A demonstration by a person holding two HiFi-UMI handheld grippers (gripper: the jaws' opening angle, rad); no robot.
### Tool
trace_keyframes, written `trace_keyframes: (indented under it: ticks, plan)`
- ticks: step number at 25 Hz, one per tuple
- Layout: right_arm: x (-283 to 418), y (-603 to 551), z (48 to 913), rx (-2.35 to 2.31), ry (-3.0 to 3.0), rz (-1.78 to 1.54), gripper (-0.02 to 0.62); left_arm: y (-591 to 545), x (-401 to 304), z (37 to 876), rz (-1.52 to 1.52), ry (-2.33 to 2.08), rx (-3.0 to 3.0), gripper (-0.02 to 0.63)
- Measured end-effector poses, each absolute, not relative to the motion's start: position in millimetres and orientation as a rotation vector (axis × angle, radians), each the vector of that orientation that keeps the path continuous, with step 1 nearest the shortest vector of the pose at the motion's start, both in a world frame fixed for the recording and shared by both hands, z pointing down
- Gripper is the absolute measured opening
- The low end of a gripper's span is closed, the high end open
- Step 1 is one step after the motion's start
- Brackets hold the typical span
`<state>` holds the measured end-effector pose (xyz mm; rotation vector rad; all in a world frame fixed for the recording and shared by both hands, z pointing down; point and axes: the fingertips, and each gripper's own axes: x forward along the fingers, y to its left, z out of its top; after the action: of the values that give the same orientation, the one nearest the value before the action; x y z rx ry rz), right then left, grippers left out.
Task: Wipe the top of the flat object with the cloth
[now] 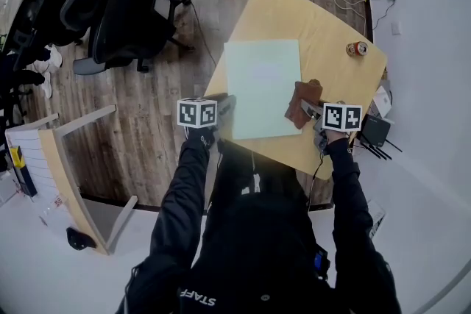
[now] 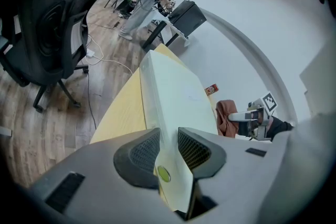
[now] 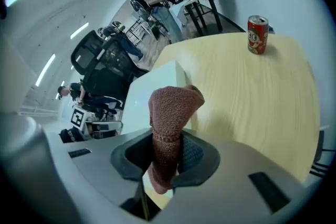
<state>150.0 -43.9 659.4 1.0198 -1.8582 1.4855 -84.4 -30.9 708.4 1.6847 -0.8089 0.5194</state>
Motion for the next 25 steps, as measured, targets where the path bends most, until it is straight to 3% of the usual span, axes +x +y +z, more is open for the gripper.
trace_keyframes:
  ticks: [8,17,25]
  plan:
    - [62,-17,592,0.851,-2.080,1.662,0.104,-30,-82,704,0.497,-0.807,1.683,0.121]
    - [-35,36,624,0.559,-2.052,1.771,0.104,-31,-81,705,0.466,-0.810,1.671,0.121]
    - [-52,44,661,0.521,-1.989,1.725,0.104,-31,-82,705,0.464,-0.804,1.673,0.121]
